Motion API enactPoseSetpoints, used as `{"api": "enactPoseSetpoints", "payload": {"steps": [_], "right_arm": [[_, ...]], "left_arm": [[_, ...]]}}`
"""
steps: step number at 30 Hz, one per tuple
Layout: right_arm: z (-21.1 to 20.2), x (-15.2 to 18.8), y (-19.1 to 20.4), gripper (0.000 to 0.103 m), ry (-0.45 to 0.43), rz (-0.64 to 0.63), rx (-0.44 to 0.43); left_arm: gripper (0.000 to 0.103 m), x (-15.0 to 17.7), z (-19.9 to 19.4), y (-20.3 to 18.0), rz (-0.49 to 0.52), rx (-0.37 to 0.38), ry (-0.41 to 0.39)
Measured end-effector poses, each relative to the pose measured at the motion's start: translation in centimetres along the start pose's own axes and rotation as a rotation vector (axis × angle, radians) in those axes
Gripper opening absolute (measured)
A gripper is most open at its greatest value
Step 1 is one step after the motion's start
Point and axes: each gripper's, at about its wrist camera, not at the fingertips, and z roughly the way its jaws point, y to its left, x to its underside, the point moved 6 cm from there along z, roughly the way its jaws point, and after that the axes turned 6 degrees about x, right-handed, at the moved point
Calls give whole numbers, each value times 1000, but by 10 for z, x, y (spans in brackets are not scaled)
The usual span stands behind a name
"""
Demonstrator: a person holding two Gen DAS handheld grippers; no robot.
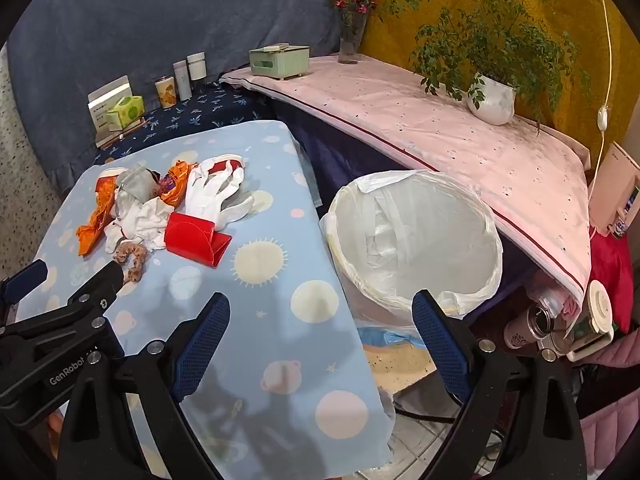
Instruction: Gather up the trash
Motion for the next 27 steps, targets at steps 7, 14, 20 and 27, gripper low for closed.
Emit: {"api": "enactPoseSetpoints", "payload": {"steps": [7,14,20,27], "right_arm": [[0,-2,-3,89,3,8,-2],[1,-4,-6,89,4,13,12],[1,-4,-6,89,1,8,26],[0,-5,-7,89,1,7,28]], "left_arm": [[96,0,0,0,-4,2,5],[96,-2,-3,2,-11,2,12],[96,0,3,4,-12,3,11],[96,0,3,5,-12,4,6]]}}
